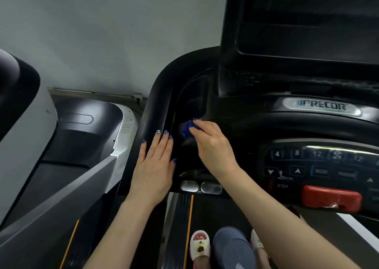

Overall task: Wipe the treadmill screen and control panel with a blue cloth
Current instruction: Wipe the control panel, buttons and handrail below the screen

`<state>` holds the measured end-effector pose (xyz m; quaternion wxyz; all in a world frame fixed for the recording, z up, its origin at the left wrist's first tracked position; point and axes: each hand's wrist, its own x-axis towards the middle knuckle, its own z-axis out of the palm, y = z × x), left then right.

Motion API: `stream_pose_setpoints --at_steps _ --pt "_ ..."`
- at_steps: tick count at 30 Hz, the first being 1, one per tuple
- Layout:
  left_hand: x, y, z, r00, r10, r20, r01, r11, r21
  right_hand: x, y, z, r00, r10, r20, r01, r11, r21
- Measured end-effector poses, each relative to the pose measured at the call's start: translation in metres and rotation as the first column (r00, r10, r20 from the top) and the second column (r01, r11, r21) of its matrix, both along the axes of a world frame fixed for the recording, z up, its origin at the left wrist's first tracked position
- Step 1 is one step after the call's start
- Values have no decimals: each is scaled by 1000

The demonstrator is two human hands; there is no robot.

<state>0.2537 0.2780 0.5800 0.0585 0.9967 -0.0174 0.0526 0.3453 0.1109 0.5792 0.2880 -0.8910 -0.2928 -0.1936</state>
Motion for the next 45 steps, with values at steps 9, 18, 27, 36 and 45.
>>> stream_pose_setpoints --at_steps 9,18,27,36,45 --pt "-3 6 -1 999 -35 14 35 999 24 10 13 -30 995 45 91 -28 984 -175" --pt "-5 12 -5 999 -40 10 40 998 58 9 9 -32 992 119 42 -80 852 -518" --pt "-11 16 -6 999 -43 6 43 998 45 7 26 -25 996 81 -34 -85 776 -625" --pt "-11 18 -9 999 -43 -15 44 998 36 11 25 -27 992 103 70 -18 675 -738" --pt "-12 17 -9 999 -42 -8 43 998 46 17 -2 -17 950 311 2 -197 606 -771"
